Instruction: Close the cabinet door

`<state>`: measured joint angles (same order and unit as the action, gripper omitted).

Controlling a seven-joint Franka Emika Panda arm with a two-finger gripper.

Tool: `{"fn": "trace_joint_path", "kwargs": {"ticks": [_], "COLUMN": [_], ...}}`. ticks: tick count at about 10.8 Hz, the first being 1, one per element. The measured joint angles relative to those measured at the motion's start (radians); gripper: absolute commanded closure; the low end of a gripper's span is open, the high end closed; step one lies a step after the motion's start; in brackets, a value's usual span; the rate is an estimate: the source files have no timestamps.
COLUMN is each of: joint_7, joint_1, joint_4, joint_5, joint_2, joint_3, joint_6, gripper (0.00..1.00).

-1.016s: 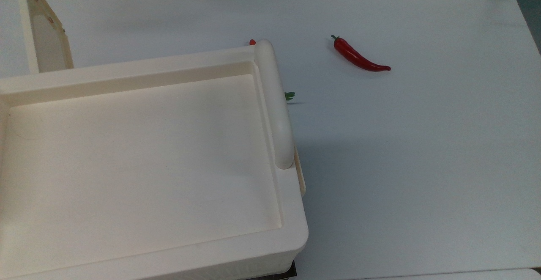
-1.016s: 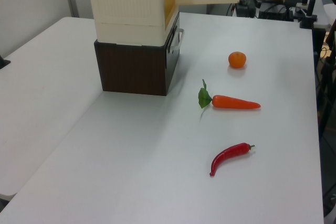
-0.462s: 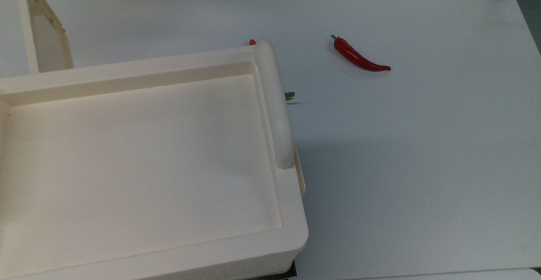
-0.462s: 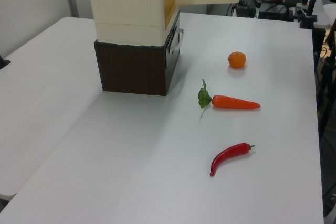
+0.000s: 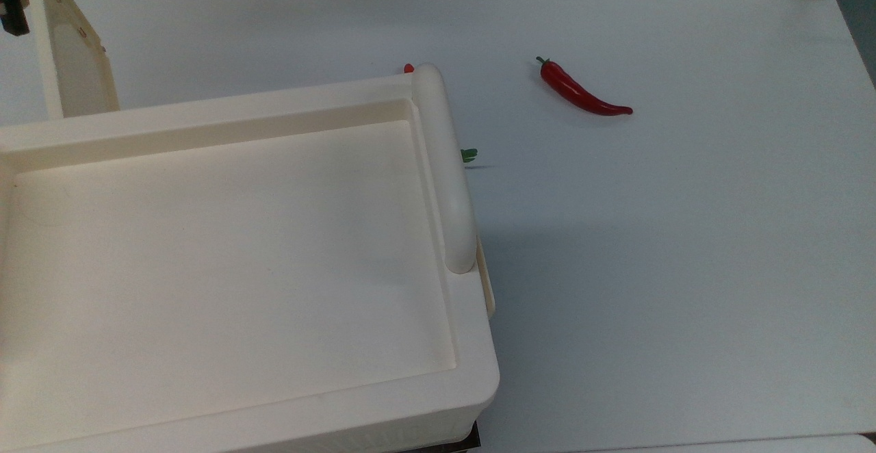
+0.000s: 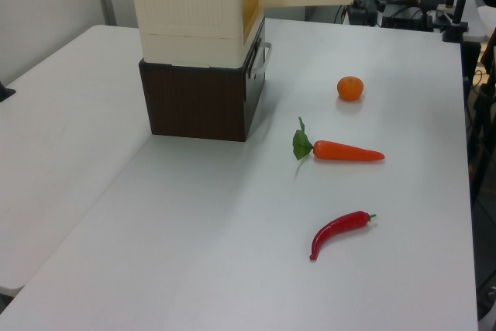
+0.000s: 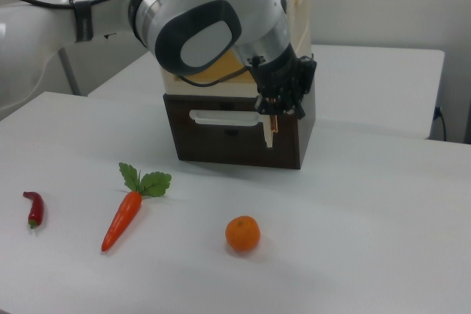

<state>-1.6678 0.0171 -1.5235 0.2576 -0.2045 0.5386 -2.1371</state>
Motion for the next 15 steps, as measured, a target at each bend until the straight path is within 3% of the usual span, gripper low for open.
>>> {"fn": "trace_joint_path", "kwargs": {"ticks": [4,7,12,15], "joint_7": [0.005,0.114,0.559,0.835], "joint_1": [0.051,0.05,0.051,0.052], "joint_4": [0.0,0.001,0.001,0.001], "joint_5": [0.008,0.01,0.003,-0.003], "joint_2": [0.002,0.035,0.071,0.067], "joint_3": [-0.028,-0.1,-0.277,-0.343], "joint_6": [0.05,0.136,0.178,0.178], "gripper": [0.97,0.96,0.94,0.91]}}
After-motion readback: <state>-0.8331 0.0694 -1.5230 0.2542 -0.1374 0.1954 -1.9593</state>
